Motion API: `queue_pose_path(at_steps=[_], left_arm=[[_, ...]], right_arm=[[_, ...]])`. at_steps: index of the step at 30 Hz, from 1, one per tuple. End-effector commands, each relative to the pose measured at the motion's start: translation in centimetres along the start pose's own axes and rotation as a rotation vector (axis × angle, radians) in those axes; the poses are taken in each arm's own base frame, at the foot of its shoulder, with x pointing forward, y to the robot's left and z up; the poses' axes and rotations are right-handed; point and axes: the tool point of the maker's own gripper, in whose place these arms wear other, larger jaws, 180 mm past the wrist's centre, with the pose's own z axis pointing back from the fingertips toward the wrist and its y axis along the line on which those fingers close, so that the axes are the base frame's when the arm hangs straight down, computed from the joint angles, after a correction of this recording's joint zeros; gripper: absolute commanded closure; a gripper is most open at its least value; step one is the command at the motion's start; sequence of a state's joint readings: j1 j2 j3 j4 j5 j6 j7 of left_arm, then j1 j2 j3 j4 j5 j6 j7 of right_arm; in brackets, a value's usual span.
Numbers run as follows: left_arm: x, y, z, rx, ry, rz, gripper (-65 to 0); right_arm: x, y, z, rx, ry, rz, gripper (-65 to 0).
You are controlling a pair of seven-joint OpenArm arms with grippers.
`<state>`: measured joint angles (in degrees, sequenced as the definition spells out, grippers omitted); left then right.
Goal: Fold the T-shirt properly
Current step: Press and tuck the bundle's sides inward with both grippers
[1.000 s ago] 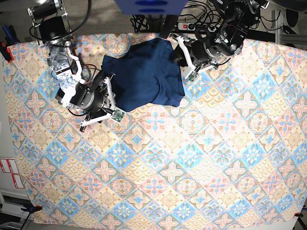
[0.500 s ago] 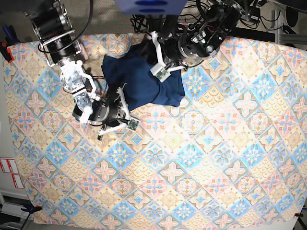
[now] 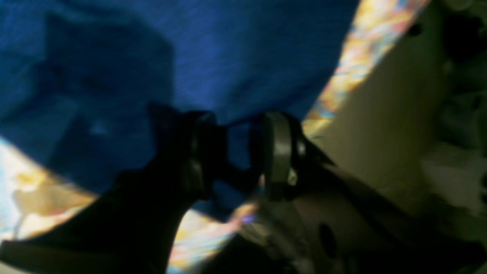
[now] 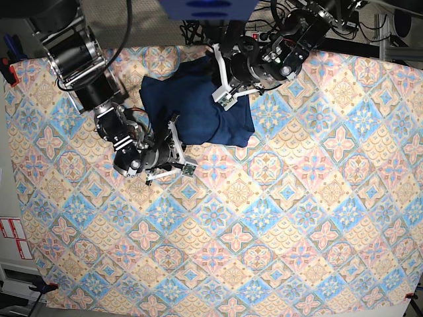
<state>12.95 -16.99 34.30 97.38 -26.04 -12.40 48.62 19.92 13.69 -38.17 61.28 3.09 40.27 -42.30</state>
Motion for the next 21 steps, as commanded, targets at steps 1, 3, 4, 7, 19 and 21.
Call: queue_pose_path(at_steps=[1, 3, 4, 7, 19, 21], left_arm=[[0.3, 0.6, -0.1, 0.019, -0.009, -0.018, -20.0], [-0.7, 1.4, -0.4, 0.048, 0.022, -0.028, -20.0], [-1.1, 1.8, -0.5, 0.062, 0.036, -0.035, -20.0], [-1.2, 2.8, -0.7, 0.091, 0.051, -0.058, -20.0], [1.5, 5.0, -0.5, 0.144, 0.020, -0.110, -20.0], [1.6, 5.1, -0.5, 0.145, 0.018, -0.111, -20.0]], right_arm=[[-1.4, -1.3, 0.5, -0.033, 0.054, 0.012, -4.6], [-3.4, -1.6, 0.8, -0.039, 0.092, 0.007, -4.6], [-4.1, -1.9, 1.0, -0.045, 0.104, 0.005, -4.6], [-6.4, -3.0, 2.0, -0.067, 0.145, 0.000, -4.6], [-12.9, -0.5, 4.1, -0.059, 0.228, 0.030, -4.6], [-12.6, -0.2, 4.5, -0.065, 0.220, 0.050, -4.6]])
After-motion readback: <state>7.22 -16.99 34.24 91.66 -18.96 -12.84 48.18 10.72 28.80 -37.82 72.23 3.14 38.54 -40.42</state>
